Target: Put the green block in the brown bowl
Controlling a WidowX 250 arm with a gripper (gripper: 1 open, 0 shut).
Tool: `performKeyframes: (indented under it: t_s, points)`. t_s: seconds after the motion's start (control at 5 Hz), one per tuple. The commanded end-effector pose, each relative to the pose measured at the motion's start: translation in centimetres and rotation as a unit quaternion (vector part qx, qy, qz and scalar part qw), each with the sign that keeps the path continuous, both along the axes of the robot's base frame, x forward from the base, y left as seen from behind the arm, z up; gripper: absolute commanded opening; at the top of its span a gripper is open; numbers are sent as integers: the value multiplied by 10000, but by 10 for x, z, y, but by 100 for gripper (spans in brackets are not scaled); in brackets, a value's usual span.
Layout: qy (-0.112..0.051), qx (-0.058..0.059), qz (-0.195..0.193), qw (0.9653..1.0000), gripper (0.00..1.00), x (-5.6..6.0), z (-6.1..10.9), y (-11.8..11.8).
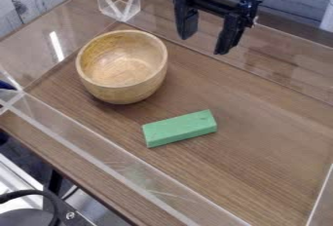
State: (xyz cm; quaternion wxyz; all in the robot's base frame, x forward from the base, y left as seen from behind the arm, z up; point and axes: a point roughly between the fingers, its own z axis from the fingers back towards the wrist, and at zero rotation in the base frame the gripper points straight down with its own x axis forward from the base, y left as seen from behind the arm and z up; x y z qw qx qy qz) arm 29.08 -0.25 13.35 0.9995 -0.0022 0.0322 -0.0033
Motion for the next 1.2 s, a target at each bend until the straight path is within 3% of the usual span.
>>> performKeyframes:
  t_s: [0.0,0.2,0.4,0.6,1.0]
  points:
    - [111,0,-692,9975,100,-8,-7,0]
    - [154,-4,-1598,9870,100,-25,-14,2]
    - [150,-46,-2377,9712,100,-40,-25,3]
    - [121,-51,-2873,9577,100,-50,-37,9]
    - [81,-69,-2942,9557,100,-60,-61,13]
